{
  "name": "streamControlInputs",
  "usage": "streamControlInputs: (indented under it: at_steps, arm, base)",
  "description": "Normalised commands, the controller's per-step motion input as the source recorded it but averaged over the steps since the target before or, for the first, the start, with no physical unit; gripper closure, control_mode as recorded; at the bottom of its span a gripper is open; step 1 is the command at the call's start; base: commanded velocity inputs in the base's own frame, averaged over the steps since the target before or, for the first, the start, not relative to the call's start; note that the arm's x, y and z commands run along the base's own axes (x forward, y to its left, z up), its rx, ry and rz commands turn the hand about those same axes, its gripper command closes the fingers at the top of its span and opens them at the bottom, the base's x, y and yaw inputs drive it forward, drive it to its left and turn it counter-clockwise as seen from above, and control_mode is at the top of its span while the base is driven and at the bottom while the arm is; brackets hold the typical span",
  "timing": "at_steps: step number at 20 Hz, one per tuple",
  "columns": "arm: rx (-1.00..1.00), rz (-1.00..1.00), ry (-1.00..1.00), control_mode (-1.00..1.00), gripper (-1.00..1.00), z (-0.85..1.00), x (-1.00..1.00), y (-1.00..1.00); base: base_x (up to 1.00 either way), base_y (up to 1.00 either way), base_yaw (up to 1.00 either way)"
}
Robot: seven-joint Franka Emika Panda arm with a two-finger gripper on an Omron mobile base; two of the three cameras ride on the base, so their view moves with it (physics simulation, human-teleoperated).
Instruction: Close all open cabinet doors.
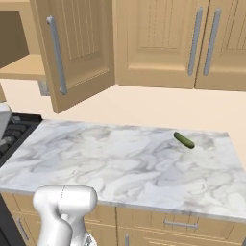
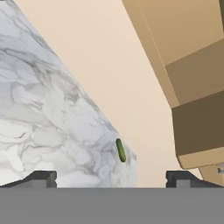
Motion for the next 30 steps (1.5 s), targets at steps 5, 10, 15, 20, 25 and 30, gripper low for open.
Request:
streamControlInputs:
  at_steps: [5, 10, 15, 20, 25, 30]
  arm:
    - [0.00, 0.00, 0.00, 1.00, -1.00, 0.00, 0.00, 0.00]
    - [0.00, 0.00, 0.00, 1.00, -1.00, 0.00, 0.00, 0.00]
    - [0.00, 0.00, 0.00, 1.00, -1.00, 0.00, 0.00, 0.00]
    - [0.00, 0.00, 0.00, 1.00, -1.00, 0.00, 0.00, 0.00]
    - [0.00, 0.00, 0.00, -1.00, -1.00, 0.00, 0.00, 0.00]
    - [0.00, 0.00, -0.28, -1.00, -1.00, 0.00, -0.33, -0.03]
  base:
    - [0.66, 0.43, -0.03]
    - [0.61, 0.30, 0.00]
    - [0.54, 0.23, 0.13]
    - [0.43, 0.12, 0.18]
    - [0.11, 0.04, 0.04]
    - [0.00, 0.00, 0.00]
